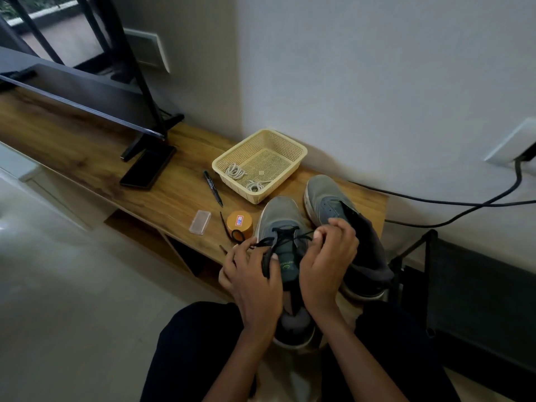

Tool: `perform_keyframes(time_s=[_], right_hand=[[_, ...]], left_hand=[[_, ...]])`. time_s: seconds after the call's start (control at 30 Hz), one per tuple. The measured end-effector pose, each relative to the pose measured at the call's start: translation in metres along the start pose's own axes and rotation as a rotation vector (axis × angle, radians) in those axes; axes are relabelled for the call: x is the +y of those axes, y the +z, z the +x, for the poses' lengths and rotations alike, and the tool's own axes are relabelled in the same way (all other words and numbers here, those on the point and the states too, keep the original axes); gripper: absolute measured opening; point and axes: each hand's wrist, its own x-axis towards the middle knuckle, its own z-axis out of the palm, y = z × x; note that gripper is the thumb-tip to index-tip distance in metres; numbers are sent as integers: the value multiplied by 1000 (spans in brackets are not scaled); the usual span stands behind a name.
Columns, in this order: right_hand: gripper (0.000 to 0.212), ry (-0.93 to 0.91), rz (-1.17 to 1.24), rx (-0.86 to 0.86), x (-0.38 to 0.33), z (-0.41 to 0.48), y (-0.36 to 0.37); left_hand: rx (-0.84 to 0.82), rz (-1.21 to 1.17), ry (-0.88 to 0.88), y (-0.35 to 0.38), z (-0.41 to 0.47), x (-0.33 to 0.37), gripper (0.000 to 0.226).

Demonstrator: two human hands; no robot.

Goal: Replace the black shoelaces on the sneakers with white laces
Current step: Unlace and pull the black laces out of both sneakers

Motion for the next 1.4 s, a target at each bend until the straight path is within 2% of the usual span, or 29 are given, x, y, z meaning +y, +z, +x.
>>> perform_keyframes(time_s=[0.1, 0.23, 0.37, 0.47, 0.57, 0.7, 0.77, 0.83, 0.97, 1.07, 1.13, 1.2, 1.4], right_hand=[[13, -23, -70, -39, -1, 4, -2], [23, -258, -231, -264, -2, 9, -5], [18, -386, -309, -387, 1, 7, 2], [30, -386, -303, -365, 0, 6, 6], [22, -336, -285, -289, -1, 3, 6], [11, -135, -153, -120, -1, 2, 3], [10, -81, -99, -92, -2, 3, -1], [12, -120, -132, -152, -5, 4, -3], [15, -330, -285, -327, -6, 3, -2], [9, -357, -330, -376, -2, 4, 2], [21, -352, -334, -381, -2, 4, 3], [28, -328, -310, -336, -4, 4, 4], [9, -25, -113, -40, -4, -2, -1]], left_hand=[[-13, -23, -33, 0, -1, -1, 15], [-17, -52, -37, 1, -2, -1, 16], [20, -57, 2, 2, -2, 0, 36], [20, -40, 10, 2, -1, -3, 32], [7, -23, -3, 1, -2, -1, 41], [4, -6, -3, 1, -1, -2, 46], [8, -4, 1, 2, -1, -2, 47], [6, -18, -4, 2, -1, -2, 46], [10, -38, -1, 3, -1, -3, 41], [18, -47, 8, 3, -2, -4, 41], [20, -36, 11, 3, -2, -4, 34], [23, -11, 11, 3, -2, -4, 28], [31, 33, 17, 0, -1, -1, 40]])
